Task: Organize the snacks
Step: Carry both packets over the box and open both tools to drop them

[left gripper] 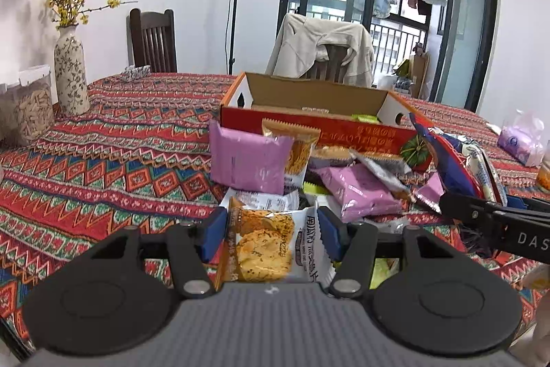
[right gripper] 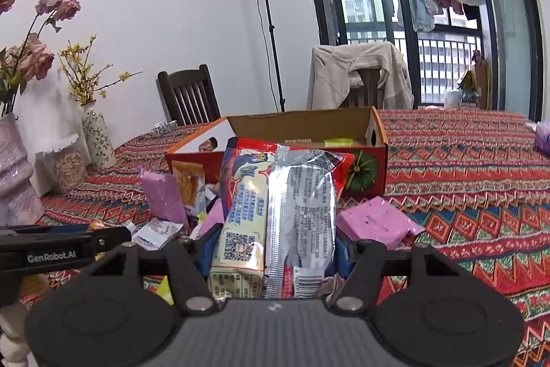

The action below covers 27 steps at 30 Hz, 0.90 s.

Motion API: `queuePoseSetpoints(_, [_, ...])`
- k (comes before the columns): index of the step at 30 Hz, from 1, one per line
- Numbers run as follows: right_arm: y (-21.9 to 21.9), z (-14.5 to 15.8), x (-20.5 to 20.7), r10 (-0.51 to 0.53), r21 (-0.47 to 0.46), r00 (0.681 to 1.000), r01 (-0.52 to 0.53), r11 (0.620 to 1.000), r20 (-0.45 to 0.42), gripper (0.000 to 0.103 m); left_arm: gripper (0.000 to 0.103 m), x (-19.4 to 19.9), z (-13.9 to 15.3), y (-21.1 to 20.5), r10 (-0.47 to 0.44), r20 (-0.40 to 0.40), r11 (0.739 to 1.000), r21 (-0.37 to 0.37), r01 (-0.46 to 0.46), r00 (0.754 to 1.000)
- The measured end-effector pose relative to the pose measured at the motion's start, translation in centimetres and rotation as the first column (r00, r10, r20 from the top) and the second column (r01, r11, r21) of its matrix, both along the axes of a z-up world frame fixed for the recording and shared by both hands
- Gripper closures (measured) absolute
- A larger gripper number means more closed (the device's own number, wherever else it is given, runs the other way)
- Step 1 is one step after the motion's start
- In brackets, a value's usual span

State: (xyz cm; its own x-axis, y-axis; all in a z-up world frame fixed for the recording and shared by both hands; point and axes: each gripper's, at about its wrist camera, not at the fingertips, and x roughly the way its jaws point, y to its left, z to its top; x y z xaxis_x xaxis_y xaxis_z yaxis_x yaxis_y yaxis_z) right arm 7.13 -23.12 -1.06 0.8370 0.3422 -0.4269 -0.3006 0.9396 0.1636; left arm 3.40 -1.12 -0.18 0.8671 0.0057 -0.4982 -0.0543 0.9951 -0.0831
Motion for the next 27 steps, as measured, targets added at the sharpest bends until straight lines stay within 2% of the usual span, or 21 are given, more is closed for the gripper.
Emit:
queuePoseSetpoints(5, [0.1, 1.1, 0.7, -0.009, -0.003, 0.999, 0.010, 1.000, 0.033, 0.041, 0.045, 1.0, 1.7, -0.1, -0.018, 0.050, 1.000, -0.013, 0.019, 0.999])
queuePoseSetpoints(16, [0.7, 3.4, 4.3, -0.030, -0.014, 0.995, 0.031, 0.999, 0.097, 0.041, 0.044, 5.8, 4.7, -0.4, -0.056, 0.105, 0.997, -0.055, 0.062, 0.993])
queuePoseSetpoints(27, [1.6, 4.6, 9.4, -0.052, -0.022, 0.989, 0.056, 0.998, 0.136, 0.041, 0.044, 11.2, 6.3, -0.2, -0.041, 0.128, 0.994, -0.096, 0.053, 0.991])
